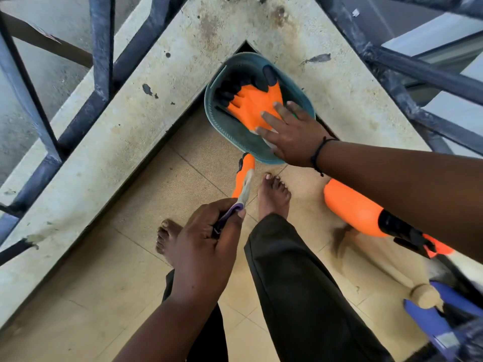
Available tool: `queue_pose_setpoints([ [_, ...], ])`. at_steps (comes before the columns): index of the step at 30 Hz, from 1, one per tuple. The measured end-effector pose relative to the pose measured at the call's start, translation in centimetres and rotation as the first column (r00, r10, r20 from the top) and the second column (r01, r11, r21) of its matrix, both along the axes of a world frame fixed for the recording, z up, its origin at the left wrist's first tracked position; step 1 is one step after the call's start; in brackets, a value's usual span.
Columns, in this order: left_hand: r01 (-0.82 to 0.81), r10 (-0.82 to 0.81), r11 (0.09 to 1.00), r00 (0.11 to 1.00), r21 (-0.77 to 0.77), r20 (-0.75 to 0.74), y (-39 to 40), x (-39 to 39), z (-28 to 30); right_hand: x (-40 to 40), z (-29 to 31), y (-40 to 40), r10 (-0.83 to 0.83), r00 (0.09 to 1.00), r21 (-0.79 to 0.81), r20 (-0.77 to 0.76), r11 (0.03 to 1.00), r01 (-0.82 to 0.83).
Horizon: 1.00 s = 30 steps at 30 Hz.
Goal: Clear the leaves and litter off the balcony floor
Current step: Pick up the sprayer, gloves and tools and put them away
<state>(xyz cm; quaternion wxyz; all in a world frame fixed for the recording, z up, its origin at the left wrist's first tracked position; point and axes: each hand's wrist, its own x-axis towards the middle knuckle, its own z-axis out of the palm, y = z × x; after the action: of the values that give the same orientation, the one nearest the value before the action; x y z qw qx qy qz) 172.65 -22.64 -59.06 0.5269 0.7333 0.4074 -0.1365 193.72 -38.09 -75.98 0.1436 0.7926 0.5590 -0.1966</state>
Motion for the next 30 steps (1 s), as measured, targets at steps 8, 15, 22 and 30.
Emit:
queue_pose_setpoints([
  [8,0.002,-0.014,0.998,0.980,0.063,0.197,-0.7,3.5,0.8,0.1,7.4,4.5,-0.814,0.476,-0.152,-0.334,0.545,0.825],
  [15,0.193,-0.256,0.955,0.921,0.228,0.294,-2.7,8.0,-2.4,-0.5,12.8,6.2,-0.499,-0.621,-0.734,-0.605,0.049,0.677],
  [22,0.428,-0.487,0.862,0.848,0.273,0.210,-2.3,12.2,-5.5,2.6,9.3,6.9,-0.309,-0.508,-0.555,-0.804,0.084,0.828],
  [30,0.820,-0.809,0.572,0.569,0.026,-0.147,-1.8,10.8,-10.6,1.9,0.2,1.7,-0.906,-0.147,-0.529,-0.397,0.096,0.843],
])
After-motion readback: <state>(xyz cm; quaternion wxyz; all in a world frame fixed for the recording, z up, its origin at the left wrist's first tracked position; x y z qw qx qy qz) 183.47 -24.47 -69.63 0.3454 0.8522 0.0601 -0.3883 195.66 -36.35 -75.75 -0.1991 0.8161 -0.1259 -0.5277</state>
